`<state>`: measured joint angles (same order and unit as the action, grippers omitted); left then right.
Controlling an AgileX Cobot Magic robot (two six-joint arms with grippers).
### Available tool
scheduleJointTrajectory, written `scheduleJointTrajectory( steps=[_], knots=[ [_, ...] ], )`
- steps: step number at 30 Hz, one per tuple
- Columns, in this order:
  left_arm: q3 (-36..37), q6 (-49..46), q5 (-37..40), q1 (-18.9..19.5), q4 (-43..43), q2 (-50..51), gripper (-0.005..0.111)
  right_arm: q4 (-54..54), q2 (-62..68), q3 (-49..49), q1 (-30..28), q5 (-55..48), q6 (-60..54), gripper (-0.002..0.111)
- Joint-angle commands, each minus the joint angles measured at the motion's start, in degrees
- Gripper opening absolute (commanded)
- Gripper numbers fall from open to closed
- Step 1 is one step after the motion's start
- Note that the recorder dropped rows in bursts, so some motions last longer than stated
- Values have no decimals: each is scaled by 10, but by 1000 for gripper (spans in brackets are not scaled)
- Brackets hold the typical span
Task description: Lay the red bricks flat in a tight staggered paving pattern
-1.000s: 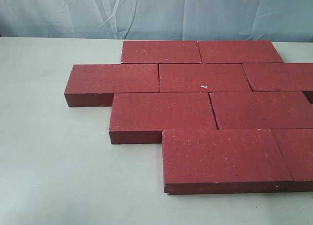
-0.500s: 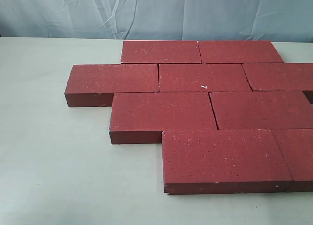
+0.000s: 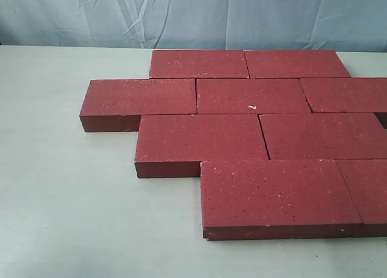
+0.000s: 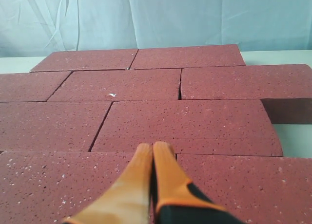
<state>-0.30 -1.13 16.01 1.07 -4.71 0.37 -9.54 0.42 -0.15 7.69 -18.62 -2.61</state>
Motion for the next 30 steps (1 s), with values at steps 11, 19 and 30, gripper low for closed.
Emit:
scheduleJointTrajectory(
  steps=[11, 19, 30],
  knots=[
    [3, 3, -6, -1, -1, -4, 0, -1, -4, 1, -26, 8, -1, -1],
    [3, 3, -6, -1, -1, -4, 0, -1, -4, 1, -59, 8, -1, -1],
    [3, 3, -6, -1, -1, -4, 0, -1, -4, 1, -59, 8, -1, -1]
  ],
)
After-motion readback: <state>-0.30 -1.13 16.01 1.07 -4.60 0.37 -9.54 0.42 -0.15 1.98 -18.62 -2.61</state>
